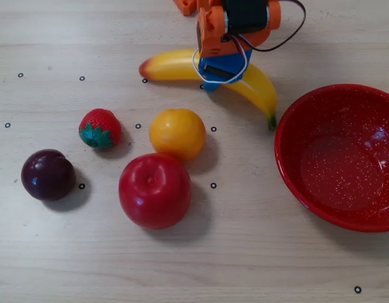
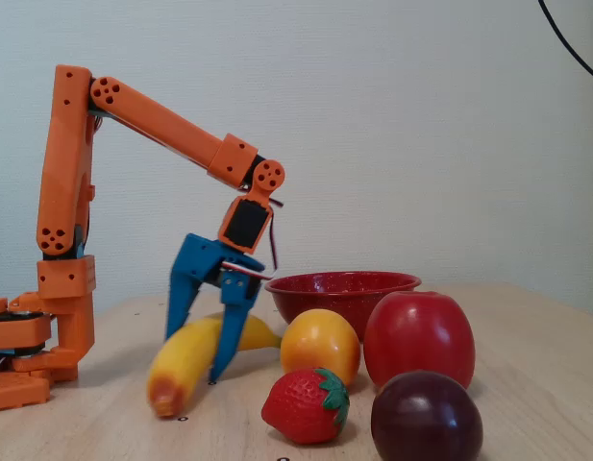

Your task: Put the banana in the red bowl.

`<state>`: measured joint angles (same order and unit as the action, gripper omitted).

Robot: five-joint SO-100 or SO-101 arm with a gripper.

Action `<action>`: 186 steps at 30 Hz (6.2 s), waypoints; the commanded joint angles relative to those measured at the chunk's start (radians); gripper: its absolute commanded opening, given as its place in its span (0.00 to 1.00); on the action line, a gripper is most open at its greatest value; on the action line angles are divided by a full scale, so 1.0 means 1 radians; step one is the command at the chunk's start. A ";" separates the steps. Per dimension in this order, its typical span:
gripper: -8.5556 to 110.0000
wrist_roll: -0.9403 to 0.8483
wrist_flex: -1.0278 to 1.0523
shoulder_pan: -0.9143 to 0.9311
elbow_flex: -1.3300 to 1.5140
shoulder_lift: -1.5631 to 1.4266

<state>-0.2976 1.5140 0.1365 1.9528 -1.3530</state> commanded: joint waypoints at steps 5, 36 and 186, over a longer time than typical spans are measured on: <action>0.07 0.000 0.103 -0.040 -0.008 -0.091; 0.07 0.072 0.382 0.002 -0.380 -0.388; 0.07 0.262 -0.634 -0.127 1.166 -1.878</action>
<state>-0.0199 0.8805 0.0368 3.1124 -3.2214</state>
